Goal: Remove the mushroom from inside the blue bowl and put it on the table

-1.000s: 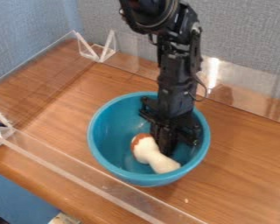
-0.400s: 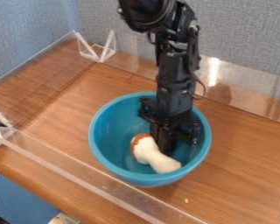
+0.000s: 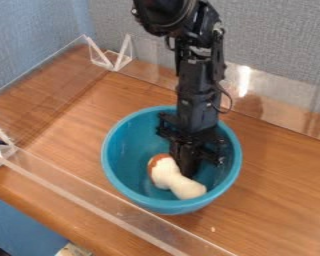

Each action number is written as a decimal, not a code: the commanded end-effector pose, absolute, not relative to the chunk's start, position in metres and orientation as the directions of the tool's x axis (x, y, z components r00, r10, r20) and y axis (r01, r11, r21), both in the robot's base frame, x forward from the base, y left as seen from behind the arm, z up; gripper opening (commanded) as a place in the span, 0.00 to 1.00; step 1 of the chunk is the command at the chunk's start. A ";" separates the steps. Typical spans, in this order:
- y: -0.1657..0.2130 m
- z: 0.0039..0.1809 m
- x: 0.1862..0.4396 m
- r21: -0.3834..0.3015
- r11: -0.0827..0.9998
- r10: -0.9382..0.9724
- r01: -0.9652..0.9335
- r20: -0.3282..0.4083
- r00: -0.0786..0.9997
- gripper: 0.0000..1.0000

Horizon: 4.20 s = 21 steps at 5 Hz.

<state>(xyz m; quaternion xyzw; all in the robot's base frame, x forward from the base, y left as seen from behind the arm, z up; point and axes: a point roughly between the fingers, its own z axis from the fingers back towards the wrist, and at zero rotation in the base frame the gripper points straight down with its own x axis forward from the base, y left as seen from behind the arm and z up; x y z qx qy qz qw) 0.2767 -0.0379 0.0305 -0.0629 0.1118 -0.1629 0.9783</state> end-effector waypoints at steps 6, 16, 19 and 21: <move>-0.028 0.083 0.275 -0.163 0.945 -0.305 0.284 -0.127 0.944 0.00; 0.107 0.110 0.247 -0.110 0.992 0.044 -0.061 -0.149 0.988 0.00; 0.098 0.091 0.255 -0.098 0.993 0.043 -0.058 -0.155 0.987 0.00; 0.100 0.086 0.256 -0.101 0.993 0.050 -0.066 -0.154 0.987 1.00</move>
